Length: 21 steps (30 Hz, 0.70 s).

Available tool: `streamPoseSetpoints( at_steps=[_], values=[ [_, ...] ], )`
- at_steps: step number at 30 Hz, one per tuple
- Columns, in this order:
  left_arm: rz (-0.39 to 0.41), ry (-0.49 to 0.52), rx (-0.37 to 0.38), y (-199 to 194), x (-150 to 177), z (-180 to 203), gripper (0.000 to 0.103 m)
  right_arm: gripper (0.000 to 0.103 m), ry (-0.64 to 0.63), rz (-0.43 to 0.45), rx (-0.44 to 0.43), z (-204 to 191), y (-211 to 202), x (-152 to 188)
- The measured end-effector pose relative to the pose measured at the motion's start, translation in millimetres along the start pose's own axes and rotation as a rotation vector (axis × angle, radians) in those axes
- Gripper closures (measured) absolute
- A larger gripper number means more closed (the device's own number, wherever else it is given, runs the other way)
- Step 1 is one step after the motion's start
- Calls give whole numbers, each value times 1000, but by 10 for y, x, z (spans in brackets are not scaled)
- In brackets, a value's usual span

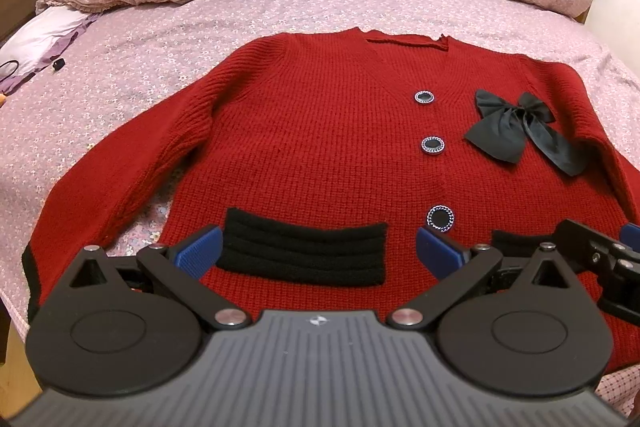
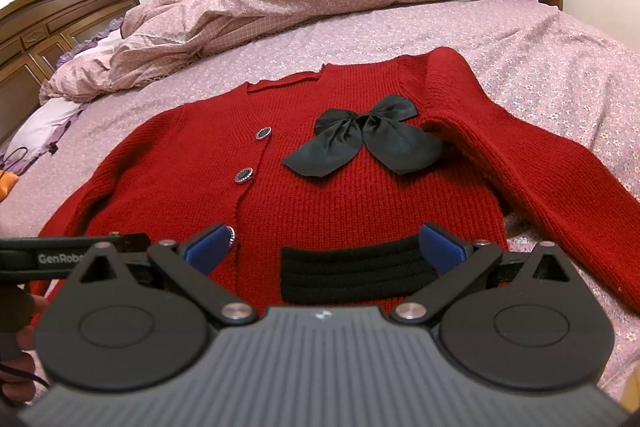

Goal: Fold small clothes

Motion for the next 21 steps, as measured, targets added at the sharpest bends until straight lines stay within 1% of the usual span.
streamPoseSetpoints(
  at_steps=[21],
  values=[
    [-7, 2, -3, -9, 11, -30, 0, 0, -1, -2, 1, -1, 0, 0]
  ],
)
Point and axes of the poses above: each gripper's, at about its wrist camera, not at the fingertips, and y roughly the way its jaws point, z to its right, x to its underside, the point moved 3 cm from there along y, roughly the way its jaws point, and after that the axes turned 13 degrees about -y, right-handed, at the moved point
